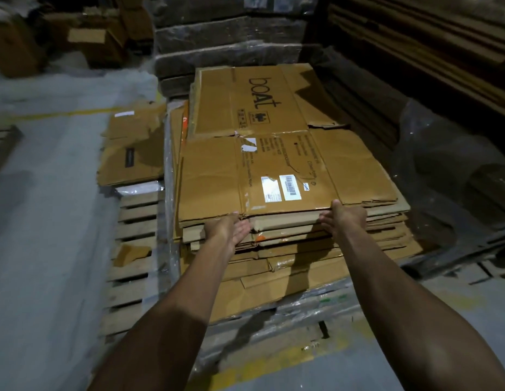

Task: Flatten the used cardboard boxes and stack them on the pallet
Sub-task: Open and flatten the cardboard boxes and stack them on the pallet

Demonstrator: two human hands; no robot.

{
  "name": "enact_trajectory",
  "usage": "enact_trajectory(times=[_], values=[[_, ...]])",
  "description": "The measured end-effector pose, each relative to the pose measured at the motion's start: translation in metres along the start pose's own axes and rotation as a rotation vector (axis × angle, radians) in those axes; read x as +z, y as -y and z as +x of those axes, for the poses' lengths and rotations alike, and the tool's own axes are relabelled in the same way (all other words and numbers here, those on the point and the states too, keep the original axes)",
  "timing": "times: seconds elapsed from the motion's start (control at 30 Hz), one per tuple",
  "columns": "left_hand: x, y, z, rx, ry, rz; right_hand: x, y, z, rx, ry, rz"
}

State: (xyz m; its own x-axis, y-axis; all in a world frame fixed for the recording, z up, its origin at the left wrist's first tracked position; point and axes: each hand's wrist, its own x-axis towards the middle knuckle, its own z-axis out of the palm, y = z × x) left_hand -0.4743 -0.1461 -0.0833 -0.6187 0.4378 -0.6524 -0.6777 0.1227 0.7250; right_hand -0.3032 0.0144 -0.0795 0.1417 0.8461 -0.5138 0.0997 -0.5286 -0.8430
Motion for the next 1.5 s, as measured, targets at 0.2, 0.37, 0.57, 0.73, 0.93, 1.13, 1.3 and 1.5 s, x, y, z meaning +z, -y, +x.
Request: enact_trajectory(times=[0.2, 0.37, 0.57, 0.73, 0.93, 1.13, 1.3, 1.5], values=[[-0.009, 0.014, -0.022, 0.073, 0.128, 0.239, -0.006, -0.018, -0.002, -0.054, -0.003, -0.020], [-0.014, 0.044, -0.046, 0.237, 0.369, 0.722, -0.046, -0.077, -0.042, -0.165, -0.030, -0.202], [-0.033, 0.110, -0.043, 0.572, 0.753, 1.485, -0.105, -0.179, -0.110, -0.069, -0.037, -0.593], [-0.056, 0.139, -0.042, 0.761, 1.023, 1.807, -0.127, -0.239, -0.184, 0.075, -0.240, -0.622], [-0.094, 0.167, -0.081, 0.957, 1.420, 2.000, -0.138, -0.305, -0.298, 0.268, -0.450, -0.657], [-0.138, 0.213, -0.150, 1.209, 1.715, 2.061, -0.161, -0.365, -0.410, 0.439, -0.681, -0.596], [-0.178, 0.261, -0.243, 1.380, 1.950, 1.979, -0.199, -0.420, -0.506, 0.573, -0.908, -0.364], [-0.245, 0.337, -0.375, 1.450, 2.166, 1.864, -0.264, -0.493, -0.613, 0.690, -1.117, -0.139]])
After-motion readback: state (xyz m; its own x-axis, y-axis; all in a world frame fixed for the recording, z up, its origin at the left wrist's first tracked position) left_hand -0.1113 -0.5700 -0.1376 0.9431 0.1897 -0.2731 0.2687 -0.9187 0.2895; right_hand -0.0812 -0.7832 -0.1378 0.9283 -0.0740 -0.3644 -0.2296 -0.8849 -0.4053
